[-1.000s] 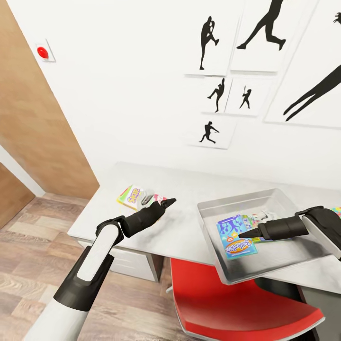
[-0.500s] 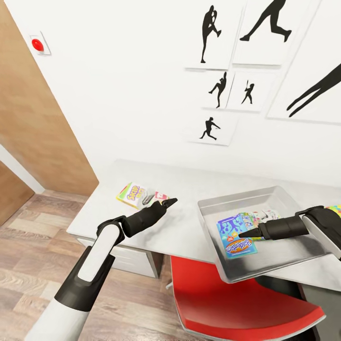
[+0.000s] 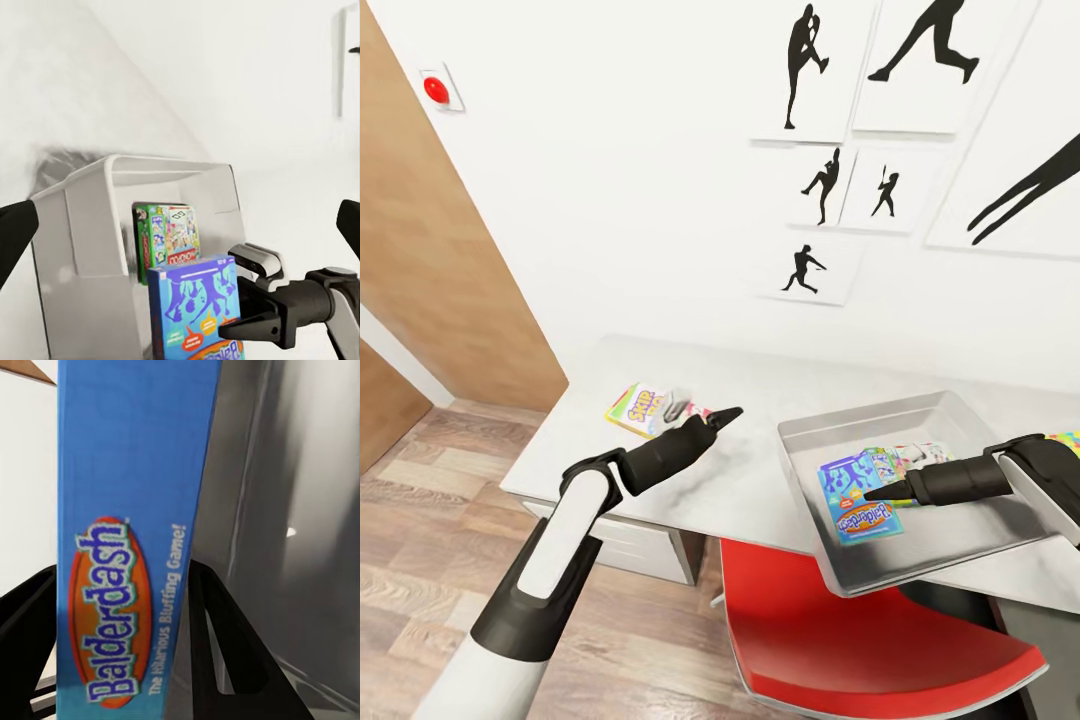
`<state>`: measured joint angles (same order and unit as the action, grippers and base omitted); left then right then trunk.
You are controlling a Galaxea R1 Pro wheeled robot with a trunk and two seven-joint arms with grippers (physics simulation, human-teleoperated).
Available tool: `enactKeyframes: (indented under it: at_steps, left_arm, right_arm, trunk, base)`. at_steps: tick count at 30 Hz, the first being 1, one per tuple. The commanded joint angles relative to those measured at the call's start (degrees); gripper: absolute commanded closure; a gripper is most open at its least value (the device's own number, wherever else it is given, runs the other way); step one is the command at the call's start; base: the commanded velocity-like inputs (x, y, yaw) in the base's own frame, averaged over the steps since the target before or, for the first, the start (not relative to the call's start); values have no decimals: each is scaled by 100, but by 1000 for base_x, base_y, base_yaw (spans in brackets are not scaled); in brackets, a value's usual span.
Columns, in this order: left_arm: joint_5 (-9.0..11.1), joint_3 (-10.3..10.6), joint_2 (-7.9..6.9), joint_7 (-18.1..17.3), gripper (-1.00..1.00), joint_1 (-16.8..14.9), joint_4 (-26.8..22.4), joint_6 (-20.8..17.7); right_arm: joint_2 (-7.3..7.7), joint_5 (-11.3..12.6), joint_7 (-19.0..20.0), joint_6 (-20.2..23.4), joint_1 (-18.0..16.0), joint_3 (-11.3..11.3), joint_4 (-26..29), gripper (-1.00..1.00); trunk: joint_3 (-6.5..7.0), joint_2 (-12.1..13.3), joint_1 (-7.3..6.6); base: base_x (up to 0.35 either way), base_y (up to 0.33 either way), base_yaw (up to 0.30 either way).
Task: Put all the toys in the child's room - the three board games (two on the bed and one on the table), the two jigsaw puzzles on the table, and the tennis ball on the table - inside the toy box on the table in the child's room.
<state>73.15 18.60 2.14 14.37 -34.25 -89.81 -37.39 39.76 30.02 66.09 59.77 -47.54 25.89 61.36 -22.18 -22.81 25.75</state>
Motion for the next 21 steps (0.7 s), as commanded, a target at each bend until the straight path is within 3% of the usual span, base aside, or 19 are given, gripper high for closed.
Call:
enactKeyframes:
  at_steps: [1, 7, 11, 21]
  left_arm:
    - [122, -1, 8, 54, -100, -6, -30, -38]
    - [482, 2, 24, 50, -100, -9, -103, -114]
    - [597, 2, 28, 49, -100, -10, -130, -134]
    - [693, 3, 27, 49, -100, -11, -150, -150]
  right_arm:
    - [6, 12, 18, 23, -10, 15, -1, 100]
    - [6, 14, 18, 23, -10, 14, -1, 100]
    - [6, 13, 18, 23, -29, 13, -1, 100]
    - [6, 12, 18, 23, -125, 13, -1, 100]
  trunk:
    - [-11, -11, 3]
    - [-13, -11, 3]
    - [-22, -11, 3]
    - [-82, -11, 3]
  base:
    - [0, 0, 0]
    - [0, 0, 0]
    - [0, 0, 0]
    - [0, 0, 0]
